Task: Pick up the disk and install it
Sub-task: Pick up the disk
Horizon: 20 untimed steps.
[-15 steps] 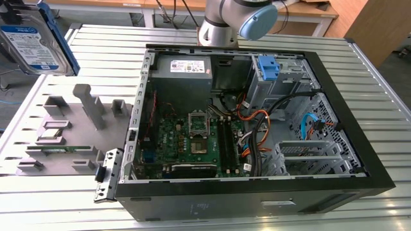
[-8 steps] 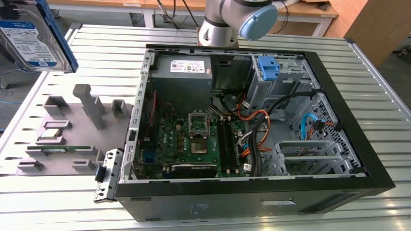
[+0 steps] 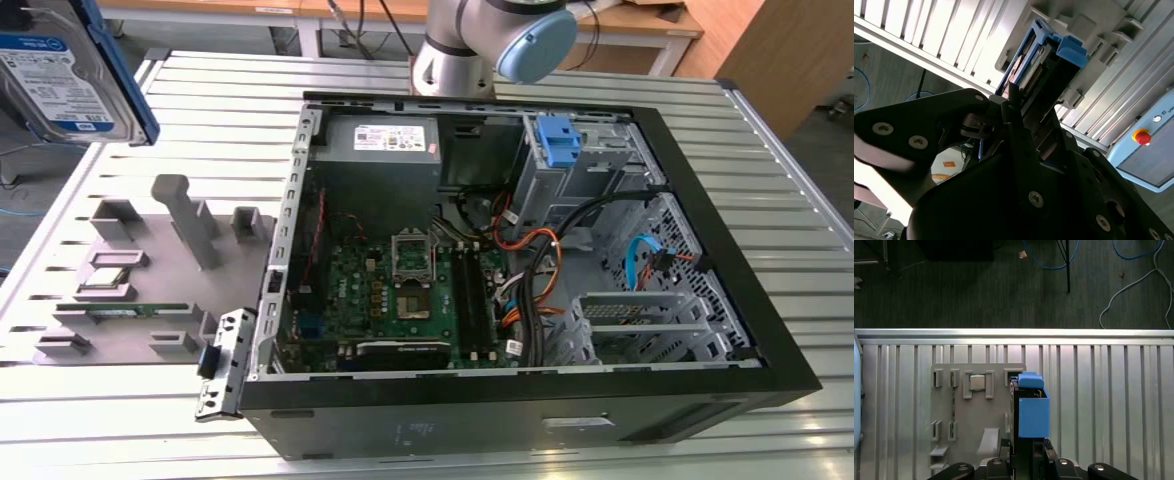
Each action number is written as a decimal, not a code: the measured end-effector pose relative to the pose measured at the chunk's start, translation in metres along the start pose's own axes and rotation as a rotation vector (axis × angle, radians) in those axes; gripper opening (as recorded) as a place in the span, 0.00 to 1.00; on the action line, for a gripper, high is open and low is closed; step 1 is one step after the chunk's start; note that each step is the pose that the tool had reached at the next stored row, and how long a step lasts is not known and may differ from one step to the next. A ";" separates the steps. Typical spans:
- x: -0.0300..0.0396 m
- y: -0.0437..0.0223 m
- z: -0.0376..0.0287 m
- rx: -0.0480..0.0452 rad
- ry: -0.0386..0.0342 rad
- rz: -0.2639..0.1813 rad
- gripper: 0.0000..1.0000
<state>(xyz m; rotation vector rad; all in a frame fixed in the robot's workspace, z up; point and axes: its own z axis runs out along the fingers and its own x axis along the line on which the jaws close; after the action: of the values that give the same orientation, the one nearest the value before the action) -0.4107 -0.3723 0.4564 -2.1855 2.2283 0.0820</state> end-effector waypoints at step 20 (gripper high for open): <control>-0.0013 0.0006 -0.0249 0.0000 0.0000 0.000 0.35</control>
<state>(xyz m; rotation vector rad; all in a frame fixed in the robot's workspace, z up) -0.4107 -0.3723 0.4814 -2.1855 2.2284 0.0821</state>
